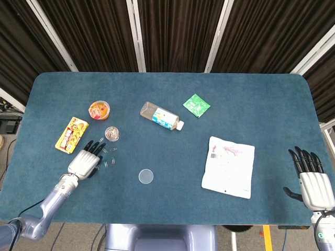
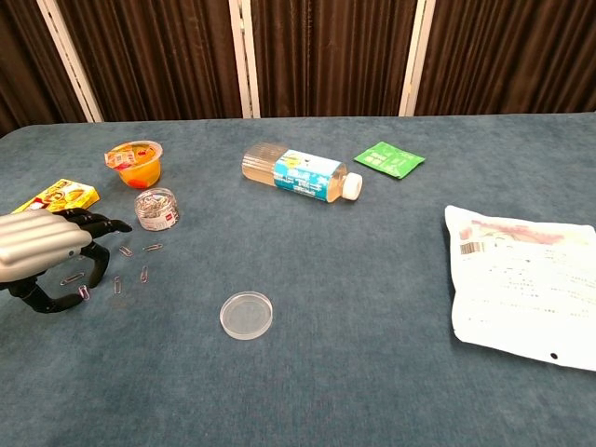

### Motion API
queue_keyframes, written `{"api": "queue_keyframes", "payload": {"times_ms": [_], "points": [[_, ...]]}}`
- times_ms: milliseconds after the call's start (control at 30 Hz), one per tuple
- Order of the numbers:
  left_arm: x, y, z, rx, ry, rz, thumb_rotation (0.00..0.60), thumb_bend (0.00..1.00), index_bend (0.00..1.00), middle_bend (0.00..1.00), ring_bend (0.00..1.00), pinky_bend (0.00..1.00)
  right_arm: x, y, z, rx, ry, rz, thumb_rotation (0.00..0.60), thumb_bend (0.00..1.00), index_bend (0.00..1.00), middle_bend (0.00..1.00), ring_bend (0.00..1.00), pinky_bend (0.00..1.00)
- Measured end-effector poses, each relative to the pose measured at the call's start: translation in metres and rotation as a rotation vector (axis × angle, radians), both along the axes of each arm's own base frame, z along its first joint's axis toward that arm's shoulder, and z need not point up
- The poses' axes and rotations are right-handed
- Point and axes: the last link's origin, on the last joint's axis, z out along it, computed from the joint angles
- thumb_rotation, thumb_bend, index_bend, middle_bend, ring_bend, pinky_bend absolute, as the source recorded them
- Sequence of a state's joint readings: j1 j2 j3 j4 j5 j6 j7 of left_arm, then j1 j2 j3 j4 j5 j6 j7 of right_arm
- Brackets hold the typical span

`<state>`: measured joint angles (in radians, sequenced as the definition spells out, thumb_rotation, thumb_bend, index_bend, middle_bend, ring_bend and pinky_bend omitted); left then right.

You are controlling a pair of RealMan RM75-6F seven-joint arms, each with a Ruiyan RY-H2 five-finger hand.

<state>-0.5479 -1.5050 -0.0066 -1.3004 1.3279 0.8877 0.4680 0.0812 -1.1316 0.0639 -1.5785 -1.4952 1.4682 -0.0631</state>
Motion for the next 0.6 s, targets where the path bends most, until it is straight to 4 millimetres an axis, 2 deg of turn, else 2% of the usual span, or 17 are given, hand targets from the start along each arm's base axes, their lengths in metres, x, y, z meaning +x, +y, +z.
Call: {"api": "queue_keyframes", "payload": {"times_ms": [333, 600], "points": [[0.0029, -0.0011, -0.0015, -0.004, 0.002, -0.01, 0.6, 0.41, 0.59, 0.0, 0.0, 0.0, -0.0004, -0.0006, 0.0, -0.001, -0.001, -0.003, 0.6, 0.0, 0.0, 0.0, 0.0, 0.0], [0.0004, -0.0018, -0.0022, -0.007, 0.001, -0.005, 0.6, 0.55, 0.63, 0.0, 0.0, 0.0, -0.0007, -0.0012, -0.0006, 0.002, 0.003, -0.005, 0.6, 0.0, 0.0, 0.0, 0.0, 0.0]]}}
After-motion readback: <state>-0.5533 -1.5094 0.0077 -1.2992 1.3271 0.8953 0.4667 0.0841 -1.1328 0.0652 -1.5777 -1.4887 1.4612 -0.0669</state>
